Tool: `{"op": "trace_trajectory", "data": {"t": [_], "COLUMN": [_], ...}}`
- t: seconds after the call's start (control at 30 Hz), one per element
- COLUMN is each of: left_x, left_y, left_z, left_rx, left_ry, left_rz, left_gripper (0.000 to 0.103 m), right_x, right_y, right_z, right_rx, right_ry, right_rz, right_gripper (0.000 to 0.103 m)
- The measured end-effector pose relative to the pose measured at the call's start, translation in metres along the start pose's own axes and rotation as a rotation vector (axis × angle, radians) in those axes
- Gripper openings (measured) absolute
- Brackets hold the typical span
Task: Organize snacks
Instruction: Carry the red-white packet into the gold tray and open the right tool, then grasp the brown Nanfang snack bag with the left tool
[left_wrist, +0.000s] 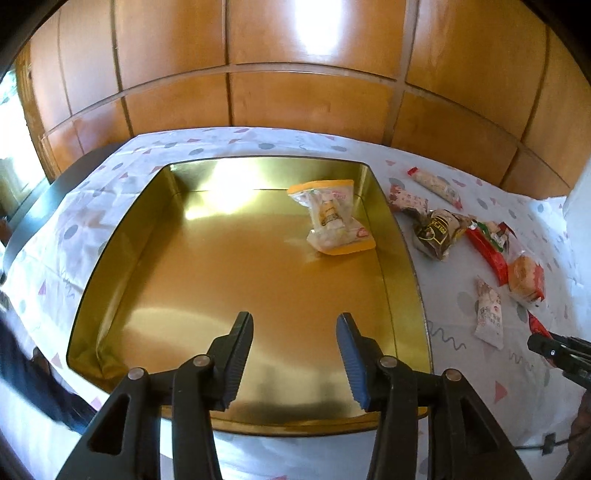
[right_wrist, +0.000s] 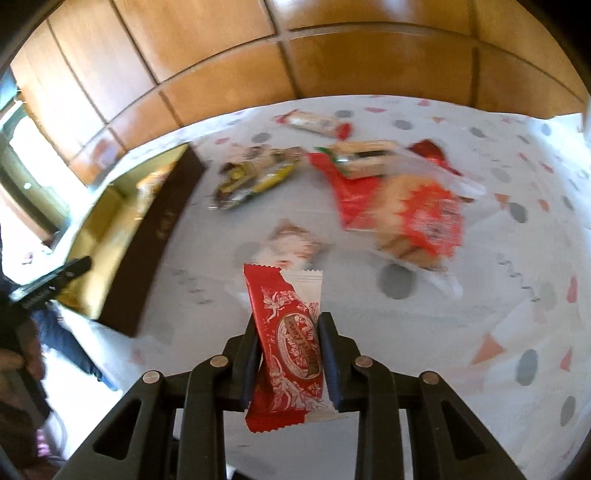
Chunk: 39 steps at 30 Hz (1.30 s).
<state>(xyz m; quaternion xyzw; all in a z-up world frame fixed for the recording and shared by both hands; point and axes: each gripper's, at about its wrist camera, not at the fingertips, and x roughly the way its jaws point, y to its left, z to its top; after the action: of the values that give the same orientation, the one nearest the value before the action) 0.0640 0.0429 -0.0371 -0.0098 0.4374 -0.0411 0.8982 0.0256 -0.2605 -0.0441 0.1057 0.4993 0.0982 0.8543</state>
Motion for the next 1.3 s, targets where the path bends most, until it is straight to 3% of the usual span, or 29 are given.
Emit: {"op": "trace_trajectory", "data": {"t": [0.33,0.53,0.63,0.73,0.83,1.03,1.3], "left_x": [-0.010,-0.015,-0.016,-0.016,-0.012,-0.013,-0.020], "left_y": [0.029,0.040,0.044,0.047,0.051,0.045,0.021], "left_z": [-0.005,-0.008,-0.010,-0.012,-0.013,-0.011,0.005], "left_rx": [-0.068,-0.094,-0.103,-0.107,-0.117,-0.105,-0.028], "left_ry": [-0.025,-0.040,-0.036,-0.034,-0.025,-0.027,-0.050], "left_rz": [0.054,0.069,0.062,0.064,0.068,0.060,0.022], "left_gripper": [0.048,0.048,0.048,0.048,0.048,0.048,0.048], "right_x": [0.017,0.042,0.064,0.071,0.065,0.038,0.008], "right_y": [0.095,0.140,0.146,0.145,0.136,0.108,0.052], "right_z": [0.037,0.075,0.085,0.085,0.078,0.067,0.031], "right_rx": [-0.099,-0.022,0.048,0.060,0.074,0.084,0.068], "right_ry": [0.019,0.011,0.057,0.055,0.049,-0.037,-0.081], "right_rz": [0.208,0.280,0.327,0.283,0.292,0.259,0.096], "right_gripper": [0.029,0.033,0.035,0.035,0.035,0.035,0.035]}}
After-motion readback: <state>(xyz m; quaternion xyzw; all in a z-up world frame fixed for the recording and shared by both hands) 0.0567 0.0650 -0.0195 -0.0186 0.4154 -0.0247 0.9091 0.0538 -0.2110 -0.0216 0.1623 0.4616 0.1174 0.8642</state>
